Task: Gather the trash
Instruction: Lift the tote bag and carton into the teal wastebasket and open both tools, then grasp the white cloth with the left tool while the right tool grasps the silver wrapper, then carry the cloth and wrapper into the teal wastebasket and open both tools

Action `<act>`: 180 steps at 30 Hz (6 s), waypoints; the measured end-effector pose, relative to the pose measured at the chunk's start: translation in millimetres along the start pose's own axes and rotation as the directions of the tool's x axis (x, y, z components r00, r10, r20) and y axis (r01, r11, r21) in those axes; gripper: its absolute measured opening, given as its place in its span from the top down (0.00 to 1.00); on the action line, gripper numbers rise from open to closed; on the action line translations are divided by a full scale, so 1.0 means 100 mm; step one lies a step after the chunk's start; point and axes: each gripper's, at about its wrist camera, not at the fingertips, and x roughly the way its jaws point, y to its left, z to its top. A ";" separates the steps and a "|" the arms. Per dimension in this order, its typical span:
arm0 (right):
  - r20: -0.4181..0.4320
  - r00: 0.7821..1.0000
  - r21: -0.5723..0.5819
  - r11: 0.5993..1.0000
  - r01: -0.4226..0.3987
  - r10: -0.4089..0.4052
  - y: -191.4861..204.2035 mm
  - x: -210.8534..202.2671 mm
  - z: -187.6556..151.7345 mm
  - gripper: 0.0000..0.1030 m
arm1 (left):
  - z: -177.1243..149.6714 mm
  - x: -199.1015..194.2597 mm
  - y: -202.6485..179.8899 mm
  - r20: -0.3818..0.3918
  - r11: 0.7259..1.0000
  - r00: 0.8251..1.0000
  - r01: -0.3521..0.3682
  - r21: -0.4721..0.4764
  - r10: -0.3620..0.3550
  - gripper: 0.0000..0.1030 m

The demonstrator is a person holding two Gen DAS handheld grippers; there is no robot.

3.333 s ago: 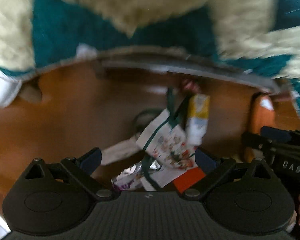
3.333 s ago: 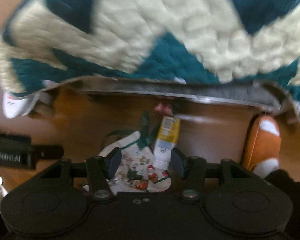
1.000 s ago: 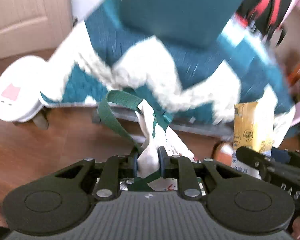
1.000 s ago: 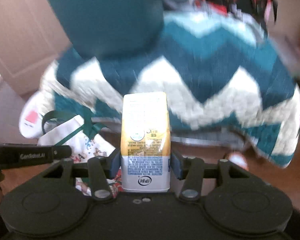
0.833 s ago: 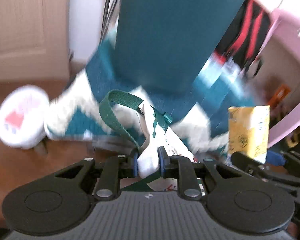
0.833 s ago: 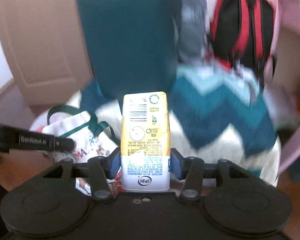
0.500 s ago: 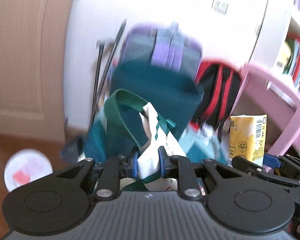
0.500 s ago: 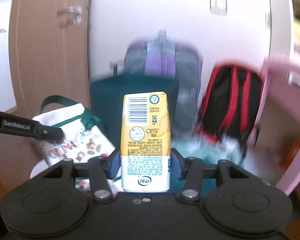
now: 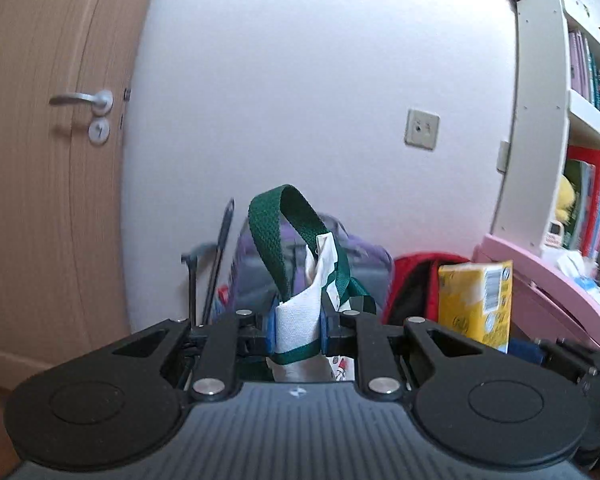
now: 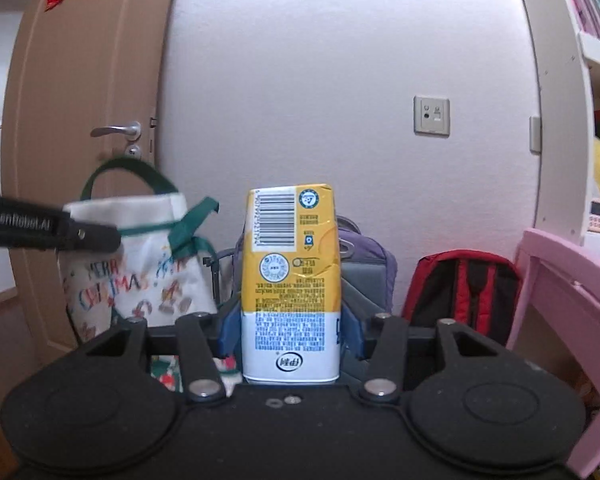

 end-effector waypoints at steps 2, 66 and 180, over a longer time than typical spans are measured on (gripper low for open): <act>-0.020 1.000 0.028 1.000 -0.010 0.011 -0.03 0.22 0.05 0.52 | 0.11 0.15 0.01 0.008 1.000 1.000 -0.011 0.009 0.011 0.81; -0.348 0.930 0.072 0.992 -0.102 0.121 -0.09 0.20 -0.36 0.49 | -0.94 0.40 0.02 -0.420 0.998 0.907 0.044 0.041 -0.023 0.19; -0.979 0.120 -0.008 0.557 -0.831 0.166 1.41 1.66 -6.99 0.64 | -7.07 2.75 1.56 -0.993 0.984 0.120 0.176 0.001 -0.020 0.82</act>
